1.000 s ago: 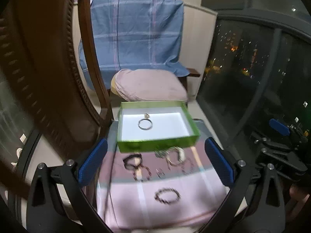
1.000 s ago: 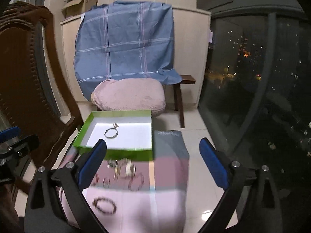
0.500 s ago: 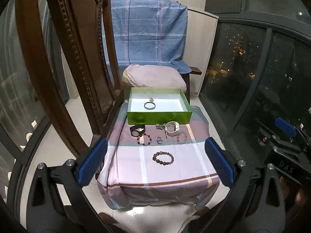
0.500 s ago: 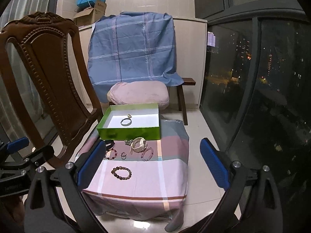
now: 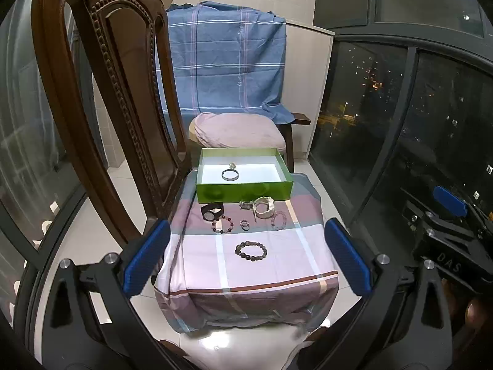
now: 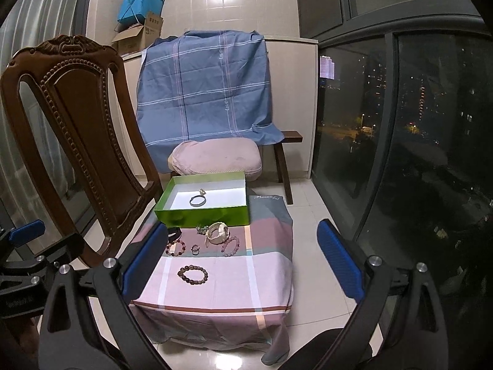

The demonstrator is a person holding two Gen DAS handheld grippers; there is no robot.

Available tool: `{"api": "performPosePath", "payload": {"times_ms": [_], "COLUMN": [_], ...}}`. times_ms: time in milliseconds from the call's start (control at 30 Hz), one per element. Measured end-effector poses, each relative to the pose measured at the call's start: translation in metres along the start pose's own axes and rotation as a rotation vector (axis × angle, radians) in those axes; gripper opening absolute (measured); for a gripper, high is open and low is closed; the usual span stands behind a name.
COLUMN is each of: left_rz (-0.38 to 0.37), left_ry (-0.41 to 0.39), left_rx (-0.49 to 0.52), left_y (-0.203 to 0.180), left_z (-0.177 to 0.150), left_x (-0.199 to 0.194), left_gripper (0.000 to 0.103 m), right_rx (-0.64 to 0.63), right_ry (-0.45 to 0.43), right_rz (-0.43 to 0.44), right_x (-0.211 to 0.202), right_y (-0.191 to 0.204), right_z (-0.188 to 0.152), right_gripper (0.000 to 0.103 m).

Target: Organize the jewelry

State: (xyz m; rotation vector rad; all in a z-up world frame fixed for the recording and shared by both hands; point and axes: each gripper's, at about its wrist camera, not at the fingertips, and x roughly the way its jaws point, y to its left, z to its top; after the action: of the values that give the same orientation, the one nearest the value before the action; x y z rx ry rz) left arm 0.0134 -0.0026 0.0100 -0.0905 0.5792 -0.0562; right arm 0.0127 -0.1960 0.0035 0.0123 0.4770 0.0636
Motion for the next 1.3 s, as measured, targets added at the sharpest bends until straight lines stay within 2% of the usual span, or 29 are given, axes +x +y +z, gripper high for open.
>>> {"api": "performPosePath", "payload": {"times_ms": [500,1000,1167,1233,1300], "left_rz": [-0.008,-0.010,-0.014,-0.020,0.011], "left_ry": [0.024,0.063,0.117,0.164,0.214], "left_rx": [0.005,-0.004,0.014,0.020,0.038], "left_y": [-0.002,0.006,0.010,0.014,0.018], "left_z": [-0.002,-0.002,-0.014,-0.024,-0.038], "left_x": [0.004,0.024,0.048,0.070,0.098], "left_gripper": [0.099,0.099,0.099,0.099,0.099], "right_rx": [-0.001,0.000,-0.003,0.018,0.032], "right_ry": [0.008,0.034,0.060,0.096,0.141], "right_rz": [0.002,0.000,-0.003,0.006,0.014], "right_x": [0.003,0.020,0.040,0.058,0.078], "right_y": [0.000,0.001,-0.007,-0.017,-0.026], "right_z": [-0.003,-0.004,-0.014,-0.025,-0.037], "right_gripper": [0.095,0.095,0.095,0.095,0.095]}}
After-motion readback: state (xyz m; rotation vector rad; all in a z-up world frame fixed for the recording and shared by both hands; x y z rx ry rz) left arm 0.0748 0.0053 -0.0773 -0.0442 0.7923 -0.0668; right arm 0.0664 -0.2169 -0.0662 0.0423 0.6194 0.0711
